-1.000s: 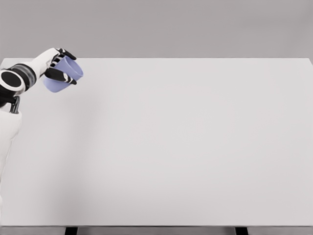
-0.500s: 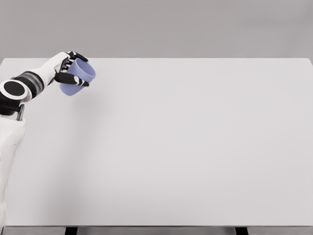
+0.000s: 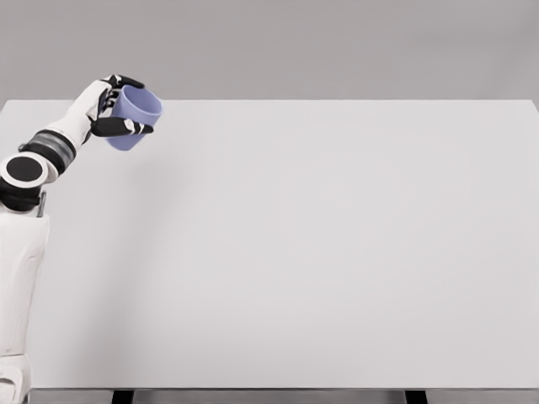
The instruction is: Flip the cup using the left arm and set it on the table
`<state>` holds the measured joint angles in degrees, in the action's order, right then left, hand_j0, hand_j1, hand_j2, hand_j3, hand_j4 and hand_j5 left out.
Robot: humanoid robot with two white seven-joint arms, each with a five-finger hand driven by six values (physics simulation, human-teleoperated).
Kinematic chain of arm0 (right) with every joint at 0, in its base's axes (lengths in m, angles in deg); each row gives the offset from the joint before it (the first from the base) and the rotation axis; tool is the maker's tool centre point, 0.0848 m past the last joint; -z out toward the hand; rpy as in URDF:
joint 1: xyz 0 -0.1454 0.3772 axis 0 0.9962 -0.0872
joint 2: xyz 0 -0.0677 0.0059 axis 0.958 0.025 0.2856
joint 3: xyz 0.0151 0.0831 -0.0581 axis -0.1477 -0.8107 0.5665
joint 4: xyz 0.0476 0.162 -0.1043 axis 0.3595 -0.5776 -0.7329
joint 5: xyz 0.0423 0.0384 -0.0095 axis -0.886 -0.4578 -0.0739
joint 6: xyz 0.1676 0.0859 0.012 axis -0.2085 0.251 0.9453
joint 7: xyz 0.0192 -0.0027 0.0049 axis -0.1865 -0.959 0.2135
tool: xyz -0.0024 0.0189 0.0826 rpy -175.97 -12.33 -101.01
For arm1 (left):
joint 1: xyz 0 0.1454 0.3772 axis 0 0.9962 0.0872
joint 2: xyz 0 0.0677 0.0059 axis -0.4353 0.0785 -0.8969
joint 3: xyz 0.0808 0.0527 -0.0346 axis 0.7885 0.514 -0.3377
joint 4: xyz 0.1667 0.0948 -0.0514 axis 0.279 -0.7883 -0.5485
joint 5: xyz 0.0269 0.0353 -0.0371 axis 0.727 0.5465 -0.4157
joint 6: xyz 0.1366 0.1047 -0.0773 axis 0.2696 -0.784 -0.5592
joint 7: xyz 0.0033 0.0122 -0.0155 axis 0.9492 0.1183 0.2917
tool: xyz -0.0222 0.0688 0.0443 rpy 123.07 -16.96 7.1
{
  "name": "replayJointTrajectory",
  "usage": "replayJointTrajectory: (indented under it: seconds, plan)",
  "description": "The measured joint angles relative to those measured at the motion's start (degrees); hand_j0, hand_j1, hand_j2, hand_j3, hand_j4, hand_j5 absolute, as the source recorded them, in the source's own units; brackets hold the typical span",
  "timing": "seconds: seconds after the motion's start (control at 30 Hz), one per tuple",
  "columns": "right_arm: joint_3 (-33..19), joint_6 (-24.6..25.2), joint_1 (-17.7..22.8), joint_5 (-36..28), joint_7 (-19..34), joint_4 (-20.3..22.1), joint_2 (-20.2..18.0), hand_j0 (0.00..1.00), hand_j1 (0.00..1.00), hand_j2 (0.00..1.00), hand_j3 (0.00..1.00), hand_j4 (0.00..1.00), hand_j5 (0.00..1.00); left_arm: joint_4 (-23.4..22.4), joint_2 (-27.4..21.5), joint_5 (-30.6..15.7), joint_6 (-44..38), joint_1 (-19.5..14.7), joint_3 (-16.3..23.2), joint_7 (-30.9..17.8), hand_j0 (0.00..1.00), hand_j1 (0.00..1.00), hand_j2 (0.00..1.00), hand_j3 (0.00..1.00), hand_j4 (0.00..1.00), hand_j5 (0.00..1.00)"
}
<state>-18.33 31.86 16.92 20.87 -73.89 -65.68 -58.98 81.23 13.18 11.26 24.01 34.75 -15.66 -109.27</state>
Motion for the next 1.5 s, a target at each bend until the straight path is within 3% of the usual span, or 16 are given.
replayJointTrajectory:
  seconds: [0.2, 0.27, 0.63, 1.03, 1.5]
  plan:
    - [0.01, 0.01, 0.0, 0.0, -0.02, 0.0, 0.0, 1.0, 1.0, 1.0, 1.0, 1.0, 1.0, -2.2, 2.02, -1.12, 5.14, 1.32, -2.54, 0.48, 0.52, 0.52, 0.52, 0.52, 0.52, 0.52]
    - [0.0, 0.01, 0.0, 0.0, -0.01, 0.0, 0.0, 1.0, 1.0, 1.0, 1.0, 1.0, 1.0, -2.74, 2.88, -1.28, 6.99, 2.72, -3.4, 1.84, 0.52, 0.52, 0.52, 0.52, 0.52, 0.52]
    - [0.0, -0.01, 0.0, 0.0, 0.01, 0.0, 0.0, 1.0, 1.0, 1.0, 1.0, 1.0, 1.0, -3.58, 4.89, -4.63, 11.31, 3.43, -5.25, 7.86, 0.52, 0.52, 0.52, 0.52, 0.52, 0.52]
    - [-0.01, -0.01, 0.0, 0.0, 0.0, 0.0, 0.0, 1.0, 1.0, 1.0, 1.0, 1.0, 1.0, -10.69, 8.76, -7.34, 22.99, 3.69, -9.09, 8.77, 0.52, 0.52, 0.52, 0.52, 0.52, 0.52]
    - [0.01, -0.01, 0.0, 0.0, 0.01, 0.0, 0.0, 1.0, 1.0, 1.0, 1.0, 1.0, 1.0, -17.85, 10.09, -12.09, 34.66, 4.75, -9.51, 11.74, 0.52, 0.52, 0.52, 0.52, 0.52, 0.52]
